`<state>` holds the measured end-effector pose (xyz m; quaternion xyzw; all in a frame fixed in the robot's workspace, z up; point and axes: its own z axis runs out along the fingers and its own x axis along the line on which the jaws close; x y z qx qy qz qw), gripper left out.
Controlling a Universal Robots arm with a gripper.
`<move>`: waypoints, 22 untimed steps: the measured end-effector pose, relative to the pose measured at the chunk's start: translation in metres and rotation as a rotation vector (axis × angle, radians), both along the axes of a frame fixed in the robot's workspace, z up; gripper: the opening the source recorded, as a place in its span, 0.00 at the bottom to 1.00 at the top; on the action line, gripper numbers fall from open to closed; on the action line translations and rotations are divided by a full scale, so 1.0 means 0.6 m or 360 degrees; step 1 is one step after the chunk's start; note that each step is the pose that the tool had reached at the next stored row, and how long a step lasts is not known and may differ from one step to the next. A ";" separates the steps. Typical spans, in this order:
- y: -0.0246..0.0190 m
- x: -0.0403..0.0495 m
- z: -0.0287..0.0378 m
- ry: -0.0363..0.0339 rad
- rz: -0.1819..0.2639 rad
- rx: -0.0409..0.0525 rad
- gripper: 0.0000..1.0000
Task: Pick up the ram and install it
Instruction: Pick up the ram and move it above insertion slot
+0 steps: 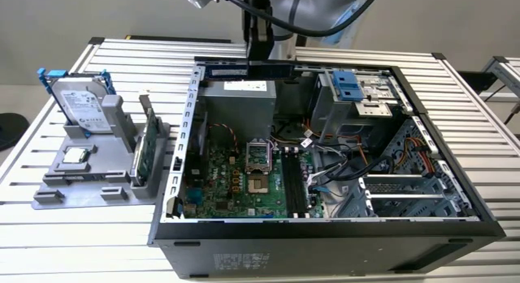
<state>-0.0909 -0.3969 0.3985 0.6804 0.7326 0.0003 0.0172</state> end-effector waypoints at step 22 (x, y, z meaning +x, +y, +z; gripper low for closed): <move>0.0000 0.047 0.000 0.0000 -0.0005 0.0000 0.00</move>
